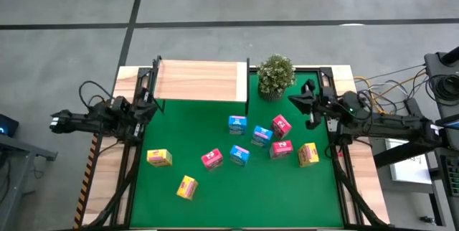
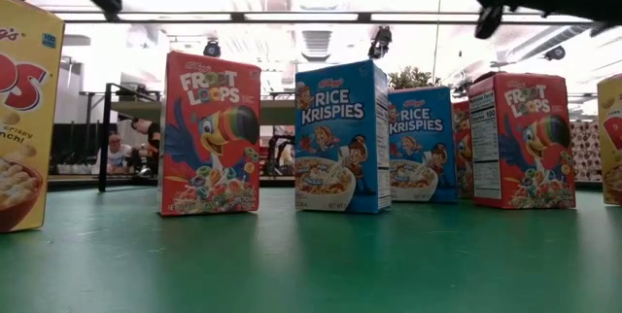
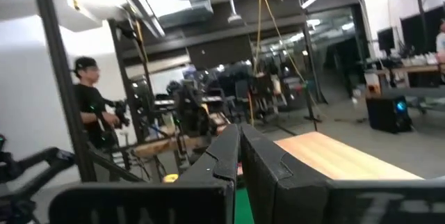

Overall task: Stack cereal on shelf
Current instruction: Put the middle right blue cereal box on the shelf

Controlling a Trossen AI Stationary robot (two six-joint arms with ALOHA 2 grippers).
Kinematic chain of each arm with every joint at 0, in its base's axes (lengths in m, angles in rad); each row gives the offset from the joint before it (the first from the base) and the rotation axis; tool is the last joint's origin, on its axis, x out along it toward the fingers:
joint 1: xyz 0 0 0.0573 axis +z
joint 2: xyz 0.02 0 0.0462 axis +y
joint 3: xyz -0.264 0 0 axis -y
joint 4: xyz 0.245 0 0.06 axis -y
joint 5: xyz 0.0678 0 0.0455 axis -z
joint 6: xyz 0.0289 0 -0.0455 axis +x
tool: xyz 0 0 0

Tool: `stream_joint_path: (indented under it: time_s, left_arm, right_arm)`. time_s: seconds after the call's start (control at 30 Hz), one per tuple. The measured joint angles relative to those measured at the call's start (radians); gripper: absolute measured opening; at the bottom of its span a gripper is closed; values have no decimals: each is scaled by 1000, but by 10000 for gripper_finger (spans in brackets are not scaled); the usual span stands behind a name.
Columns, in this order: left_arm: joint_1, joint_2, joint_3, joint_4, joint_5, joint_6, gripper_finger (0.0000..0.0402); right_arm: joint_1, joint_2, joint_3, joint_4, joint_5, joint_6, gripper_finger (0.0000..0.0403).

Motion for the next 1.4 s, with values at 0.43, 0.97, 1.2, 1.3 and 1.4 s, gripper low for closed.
stream_joint_path:
  time_s: [0.43,0.97,1.2,1.3,1.4]
  left_arm:
    - [0,184,171,-208,13,106,0]
    - [0,195,254,-400,11,130,0]
    - [0,195,255,-392,-14,145,0]
    - [0,196,255,-387,-16,150,0]
    - [0,196,255,-375,-16,150,0]
  right_arm:
    - [0,288,477,-597,16,-92,9]
    - [59,591,854,-1080,24,-125,9]
    - [180,701,959,-1176,31,-104,9]
    - [232,742,995,-1243,31,-55,9]
    - [280,777,1035,-1334,33,-5,9]
